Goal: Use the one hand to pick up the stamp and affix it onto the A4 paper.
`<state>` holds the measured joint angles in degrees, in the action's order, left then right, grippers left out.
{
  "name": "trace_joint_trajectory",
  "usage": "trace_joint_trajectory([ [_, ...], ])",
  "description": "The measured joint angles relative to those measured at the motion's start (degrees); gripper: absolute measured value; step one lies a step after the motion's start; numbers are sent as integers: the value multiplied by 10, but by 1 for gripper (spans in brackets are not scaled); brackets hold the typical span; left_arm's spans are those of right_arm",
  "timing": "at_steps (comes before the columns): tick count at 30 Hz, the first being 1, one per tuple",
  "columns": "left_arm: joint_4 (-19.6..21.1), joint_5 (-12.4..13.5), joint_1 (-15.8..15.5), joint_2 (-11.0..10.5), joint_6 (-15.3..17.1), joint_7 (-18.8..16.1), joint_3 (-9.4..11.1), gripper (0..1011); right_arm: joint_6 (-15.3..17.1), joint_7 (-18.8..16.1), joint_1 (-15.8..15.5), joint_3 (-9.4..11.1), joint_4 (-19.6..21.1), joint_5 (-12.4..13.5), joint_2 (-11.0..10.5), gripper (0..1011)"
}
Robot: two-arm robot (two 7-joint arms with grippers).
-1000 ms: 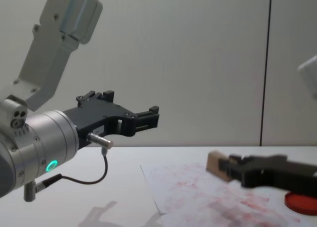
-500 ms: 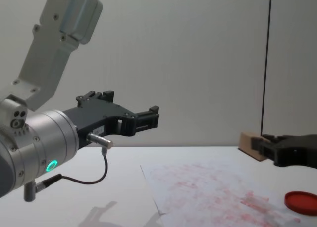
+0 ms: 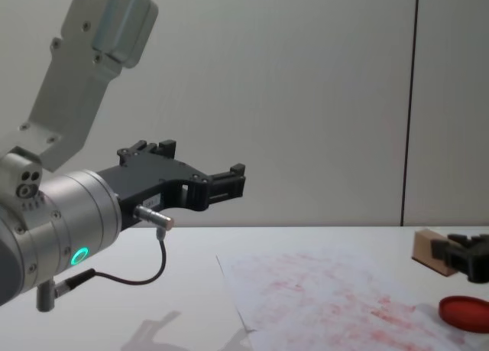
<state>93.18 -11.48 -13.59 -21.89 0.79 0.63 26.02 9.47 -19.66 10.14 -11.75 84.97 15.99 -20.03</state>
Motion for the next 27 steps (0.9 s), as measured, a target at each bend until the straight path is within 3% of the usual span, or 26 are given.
trace_joint_trajectory([
  [27,0,0,0,0,0,0,0,993,20,9,4,6,-46,-7,-8,216],
])
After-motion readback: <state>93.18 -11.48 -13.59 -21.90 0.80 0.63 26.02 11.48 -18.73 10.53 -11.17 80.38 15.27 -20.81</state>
